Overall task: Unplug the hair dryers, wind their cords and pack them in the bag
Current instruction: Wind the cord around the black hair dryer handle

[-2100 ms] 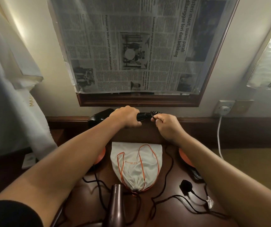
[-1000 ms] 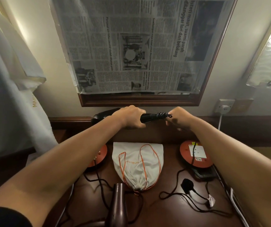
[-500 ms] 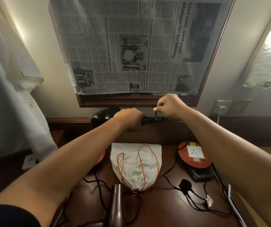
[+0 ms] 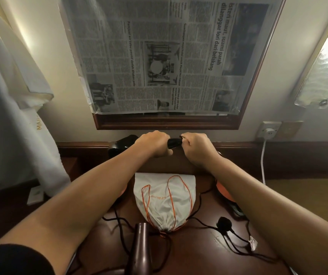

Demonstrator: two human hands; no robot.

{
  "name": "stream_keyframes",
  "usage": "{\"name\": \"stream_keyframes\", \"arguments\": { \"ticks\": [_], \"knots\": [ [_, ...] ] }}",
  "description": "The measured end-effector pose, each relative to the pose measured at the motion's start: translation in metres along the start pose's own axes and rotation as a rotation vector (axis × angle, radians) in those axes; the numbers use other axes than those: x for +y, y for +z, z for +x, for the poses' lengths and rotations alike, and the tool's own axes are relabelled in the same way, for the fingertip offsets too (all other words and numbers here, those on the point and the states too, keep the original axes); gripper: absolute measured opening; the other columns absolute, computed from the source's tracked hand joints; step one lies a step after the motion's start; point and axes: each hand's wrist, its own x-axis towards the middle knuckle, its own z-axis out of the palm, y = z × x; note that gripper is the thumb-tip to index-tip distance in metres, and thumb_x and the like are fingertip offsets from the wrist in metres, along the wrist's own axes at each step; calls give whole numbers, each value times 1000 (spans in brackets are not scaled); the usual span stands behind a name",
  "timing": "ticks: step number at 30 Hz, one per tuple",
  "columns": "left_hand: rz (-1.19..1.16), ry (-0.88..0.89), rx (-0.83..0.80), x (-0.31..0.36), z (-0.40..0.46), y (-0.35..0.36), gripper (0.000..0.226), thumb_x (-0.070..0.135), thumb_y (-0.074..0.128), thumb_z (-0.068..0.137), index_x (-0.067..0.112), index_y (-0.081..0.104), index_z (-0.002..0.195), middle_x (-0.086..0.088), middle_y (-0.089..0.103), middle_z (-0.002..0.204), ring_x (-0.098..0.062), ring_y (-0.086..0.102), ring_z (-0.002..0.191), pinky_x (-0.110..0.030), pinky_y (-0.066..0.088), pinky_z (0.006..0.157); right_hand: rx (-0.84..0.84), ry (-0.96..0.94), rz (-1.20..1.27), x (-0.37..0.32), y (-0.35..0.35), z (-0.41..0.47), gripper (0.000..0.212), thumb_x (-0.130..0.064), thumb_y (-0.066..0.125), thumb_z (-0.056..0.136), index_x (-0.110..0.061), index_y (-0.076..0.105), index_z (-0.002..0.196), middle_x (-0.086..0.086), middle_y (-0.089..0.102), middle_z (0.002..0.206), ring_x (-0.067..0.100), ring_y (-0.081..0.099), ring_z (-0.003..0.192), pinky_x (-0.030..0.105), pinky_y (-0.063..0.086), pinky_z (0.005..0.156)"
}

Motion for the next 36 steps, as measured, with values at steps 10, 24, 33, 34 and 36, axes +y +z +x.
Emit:
{"name": "stream_keyframes", "arguments": {
  "ticks": [10,24,33,34,36],
  "knots": [
    [-78,27,31,0,3,-2,24,45,60,82,24,55,93,2,55,79,-21,56,77,-33,45,66,195,129,229,3,18,-25,14,-12,52,95,-3,62,90,8,66,78,11,56,61,13,40,52],
    [-230,64,19,3,7,-1,20,40,63,76,27,49,69,0,60,77,-19,59,74,-30,45,63,-322,651,1076,12,12,-36,39,-40,43,100,-7,55,82,1,42,55,11,27,41,23,25,40],
    [-228,93,35,4,7,-11,18,37,64,75,27,50,69,2,58,72,-20,58,75,-31,47,65,-348,546,1502,40,29,-42,28,-9,33,100,-5,60,94,0,40,58,10,30,44,22,27,40],
    [-225,97,31,4,7,-11,17,37,64,75,27,51,71,3,57,72,-20,58,74,-31,46,65,-351,550,1465,41,29,-41,28,-8,33,100,-6,60,95,1,40,59,10,30,44,21,26,40],
    [-210,113,17,4,6,-13,16,36,64,77,24,54,77,3,56,71,-19,58,74,-29,46,62,-357,555,1351,43,30,-37,28,-12,34,102,-7,60,96,2,38,60,11,26,44,19,22,38]
  ]
}}
